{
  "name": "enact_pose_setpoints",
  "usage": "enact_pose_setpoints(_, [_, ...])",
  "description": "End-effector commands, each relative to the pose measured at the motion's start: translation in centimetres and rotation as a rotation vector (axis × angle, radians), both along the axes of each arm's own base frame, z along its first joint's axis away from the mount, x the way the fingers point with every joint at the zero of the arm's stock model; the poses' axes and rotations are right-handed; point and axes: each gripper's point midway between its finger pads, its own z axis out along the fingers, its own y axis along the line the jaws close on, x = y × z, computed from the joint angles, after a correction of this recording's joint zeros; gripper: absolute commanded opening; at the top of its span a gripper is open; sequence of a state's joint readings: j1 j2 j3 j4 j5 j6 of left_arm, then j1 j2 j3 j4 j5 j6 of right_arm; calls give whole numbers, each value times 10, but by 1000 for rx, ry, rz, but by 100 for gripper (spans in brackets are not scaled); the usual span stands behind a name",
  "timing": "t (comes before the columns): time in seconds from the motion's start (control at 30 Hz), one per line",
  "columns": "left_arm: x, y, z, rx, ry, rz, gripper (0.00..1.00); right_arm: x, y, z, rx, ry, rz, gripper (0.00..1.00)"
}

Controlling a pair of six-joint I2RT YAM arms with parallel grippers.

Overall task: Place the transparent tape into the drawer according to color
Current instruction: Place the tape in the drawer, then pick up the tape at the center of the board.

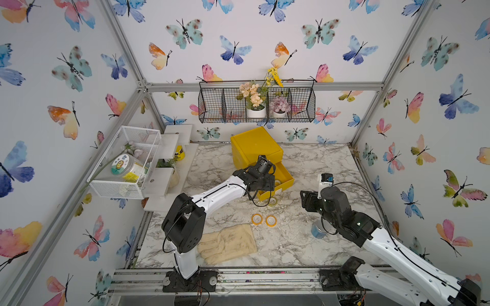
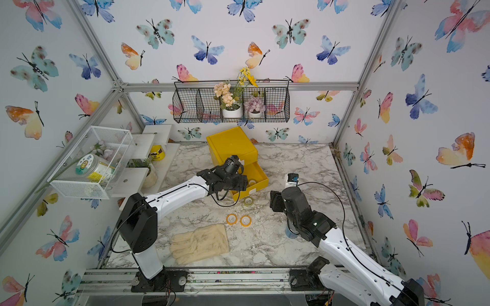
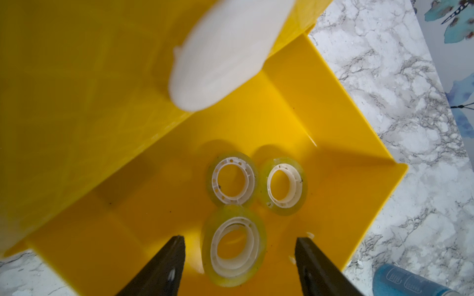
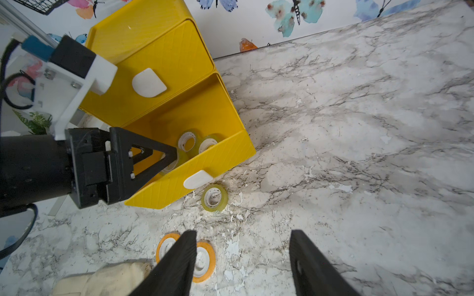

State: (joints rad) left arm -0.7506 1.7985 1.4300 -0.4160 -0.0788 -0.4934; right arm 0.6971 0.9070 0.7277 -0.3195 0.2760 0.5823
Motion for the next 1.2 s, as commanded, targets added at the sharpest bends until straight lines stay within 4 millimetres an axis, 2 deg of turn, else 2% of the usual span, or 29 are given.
enact_pose_setpoints(0.0, [-9,-3,15,-38,5,-29,79,-5,17,-17,-4,48,107,62])
enact_pose_setpoints(0.17, [-29,-1,43,-91,-43,-47,87,-15,48,-53,-15,152,277,62])
enact_pose_setpoints(0.33, [-59,15,43,-122,-54,-30,91,-16,68,-83,23,170,348,62])
enact_pose_setpoints(0.67, [-115,87,26,-174,-56,82,93,-1,89,-128,-18,135,366,62])
enact_pose_setpoints(0.83, [-133,114,5,-138,-22,133,93,15,93,-134,-57,107,339,62])
enact_pose_setpoints(1.03, [-144,129,-18,-113,11,170,93,27,102,-143,-80,80,351,64])
enact_pose_setpoints(1.17, [-145,130,-21,-105,18,168,93,32,108,-151,-94,64,365,65])
